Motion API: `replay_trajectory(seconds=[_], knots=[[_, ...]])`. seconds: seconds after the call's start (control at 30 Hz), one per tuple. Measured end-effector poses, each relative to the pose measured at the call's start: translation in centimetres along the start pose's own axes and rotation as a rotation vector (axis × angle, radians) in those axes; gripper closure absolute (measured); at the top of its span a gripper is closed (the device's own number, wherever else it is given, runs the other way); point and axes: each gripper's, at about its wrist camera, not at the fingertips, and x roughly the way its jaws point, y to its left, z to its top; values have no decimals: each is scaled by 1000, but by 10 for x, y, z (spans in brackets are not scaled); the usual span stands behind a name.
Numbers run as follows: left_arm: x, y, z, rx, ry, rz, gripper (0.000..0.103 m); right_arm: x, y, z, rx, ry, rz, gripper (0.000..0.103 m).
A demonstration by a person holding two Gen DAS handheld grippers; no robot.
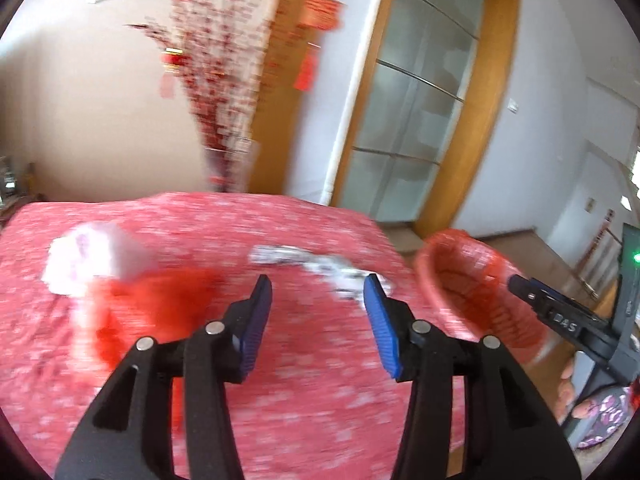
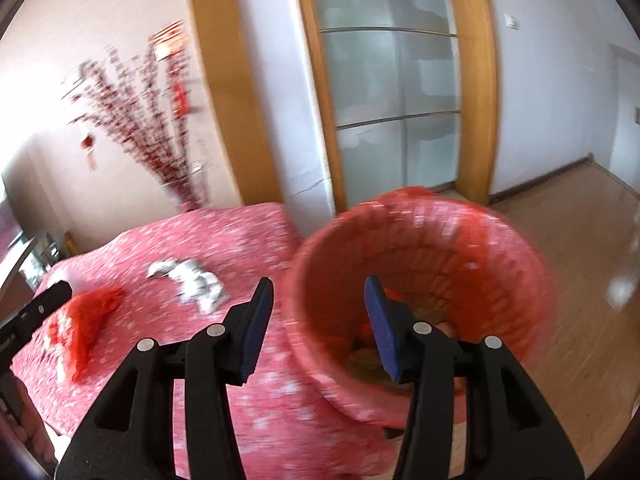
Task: Collect trash
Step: 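Move both open tools back over the remaining bags on the table, then grasp the red bag with the left tool while the right tool grasps the white dotted bag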
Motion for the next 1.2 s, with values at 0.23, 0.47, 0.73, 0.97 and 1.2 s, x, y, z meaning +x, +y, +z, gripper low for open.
replay_trajectory(seconds=[0.23, 0.47, 0.73, 0.97, 1.2], knots=[[-39, 79, -6, -76, -52, 212, 49, 13, 88, -12, -128, 47, 158, 55], [-62, 136, -18, -158, -53, 334, 49, 29, 182, -35, -231, 113, 327, 55], [-65, 161, -29, -192, -33, 355, 49, 54, 229, -41, -295, 133, 319, 55], [-57, 162, -31, -203, -11, 323, 49, 106, 174, -8, -192, 155, 96, 55], [-48, 150, -31, -189, 0, 283, 48, 151, 158, 6, -213, 248, 13, 49]])
